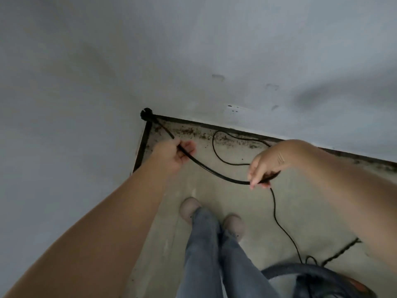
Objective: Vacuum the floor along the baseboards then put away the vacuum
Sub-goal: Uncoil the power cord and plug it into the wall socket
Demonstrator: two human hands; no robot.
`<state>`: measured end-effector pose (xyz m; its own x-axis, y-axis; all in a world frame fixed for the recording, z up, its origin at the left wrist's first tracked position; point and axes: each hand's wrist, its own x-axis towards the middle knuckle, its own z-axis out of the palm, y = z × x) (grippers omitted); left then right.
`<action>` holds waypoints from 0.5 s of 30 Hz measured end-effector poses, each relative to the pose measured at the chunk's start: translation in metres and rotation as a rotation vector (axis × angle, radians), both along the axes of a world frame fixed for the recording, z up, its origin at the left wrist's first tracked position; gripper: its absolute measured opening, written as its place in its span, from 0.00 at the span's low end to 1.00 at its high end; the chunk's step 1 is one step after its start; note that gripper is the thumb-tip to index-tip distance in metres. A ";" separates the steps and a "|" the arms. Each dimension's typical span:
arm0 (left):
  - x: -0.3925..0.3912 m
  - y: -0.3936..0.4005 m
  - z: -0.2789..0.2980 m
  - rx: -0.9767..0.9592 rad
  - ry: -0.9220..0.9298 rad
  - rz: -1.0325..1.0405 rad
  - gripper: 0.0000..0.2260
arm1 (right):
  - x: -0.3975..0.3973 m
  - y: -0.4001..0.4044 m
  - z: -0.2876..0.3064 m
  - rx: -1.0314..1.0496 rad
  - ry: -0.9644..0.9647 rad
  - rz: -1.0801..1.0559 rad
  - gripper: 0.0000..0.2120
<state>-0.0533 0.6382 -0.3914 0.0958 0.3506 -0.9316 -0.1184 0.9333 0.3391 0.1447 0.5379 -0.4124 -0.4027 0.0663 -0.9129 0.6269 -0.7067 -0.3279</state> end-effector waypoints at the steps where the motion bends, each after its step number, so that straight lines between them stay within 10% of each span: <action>1: 0.013 -0.007 -0.006 0.003 -0.008 -0.043 0.15 | -0.002 -0.001 -0.003 0.050 0.028 -0.055 0.11; 15: 0.081 -0.032 -0.186 0.111 0.107 -0.230 0.05 | 0.020 -0.112 -0.149 0.247 -0.314 -0.297 0.19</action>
<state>0.0281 0.6059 -0.5779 0.0880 0.4315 -0.8978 0.1338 0.8880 0.4399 0.1646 0.4255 -0.5613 -0.0423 0.3658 -0.9297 0.5054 -0.7949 -0.3357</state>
